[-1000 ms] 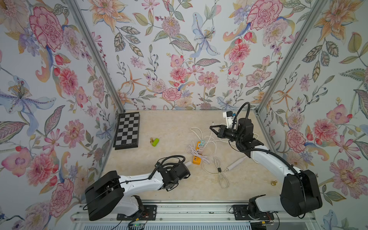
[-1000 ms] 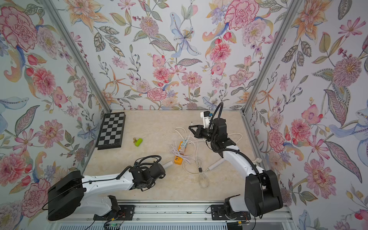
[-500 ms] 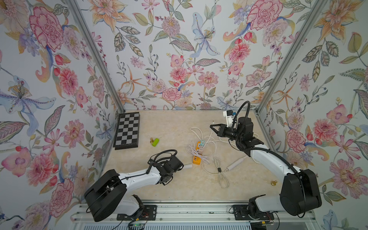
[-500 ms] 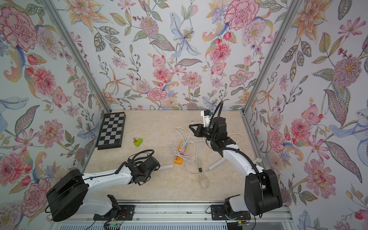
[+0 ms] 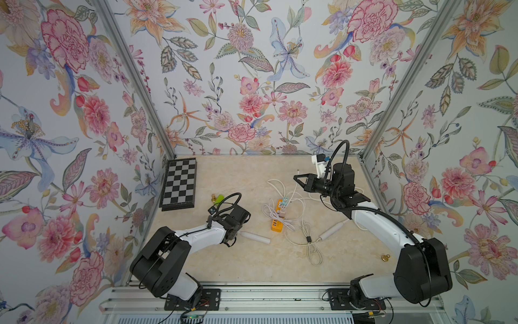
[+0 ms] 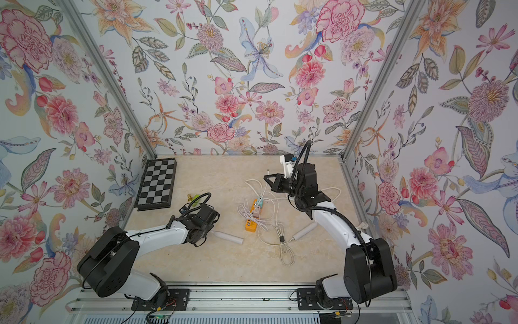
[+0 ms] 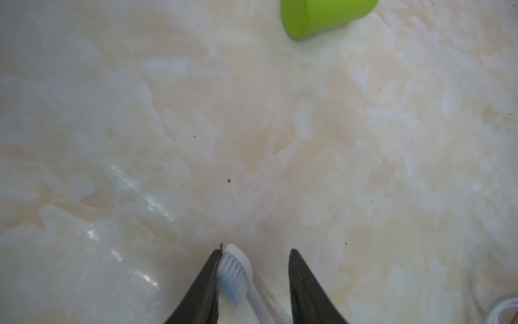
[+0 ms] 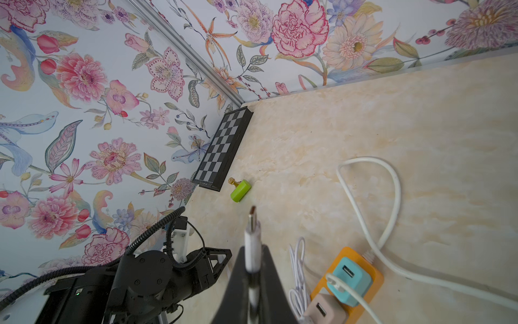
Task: Charge the electric toothbrush
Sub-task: Adjust the electric toothbrush at the center of the board.
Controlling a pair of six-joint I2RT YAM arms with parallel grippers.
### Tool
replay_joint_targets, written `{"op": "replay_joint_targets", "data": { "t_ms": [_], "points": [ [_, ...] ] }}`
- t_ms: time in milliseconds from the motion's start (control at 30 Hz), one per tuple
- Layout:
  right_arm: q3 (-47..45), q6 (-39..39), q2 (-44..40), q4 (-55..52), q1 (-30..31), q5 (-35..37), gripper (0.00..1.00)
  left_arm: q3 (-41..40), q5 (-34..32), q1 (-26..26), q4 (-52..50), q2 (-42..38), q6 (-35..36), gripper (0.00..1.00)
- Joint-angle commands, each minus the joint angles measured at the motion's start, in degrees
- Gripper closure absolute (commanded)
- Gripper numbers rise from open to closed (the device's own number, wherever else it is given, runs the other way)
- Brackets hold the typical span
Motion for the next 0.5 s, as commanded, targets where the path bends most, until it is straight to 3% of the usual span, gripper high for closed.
{"op": "replay_joint_targets", "data": {
  "t_ms": [0,167,267,467],
  "points": [
    [1.25,-1.58,-0.66,-2.35,0.95,-0.98,1.00,2.10,-1.11,-3.29,-3.96,-2.84,5.42,0.47],
    [0.97,-2.39,-1.54,-4.23,2.62,-4.05,1.00,0.48,-0.72,-7.88,-9.10,-9.40,-2.32,0.38],
    [0.28,-2.66,-2.49,-4.82,2.87,-4.58,1.00,-1.15,1.53,-11.90,-6.78,-11.31,-8.69,0.34],
    [-0.53,-2.68,-3.80,-4.74,2.55,-4.32,1.00,3.89,6.08,-15.25,-3.20,-4.20,-15.91,0.27]
  ]
}}
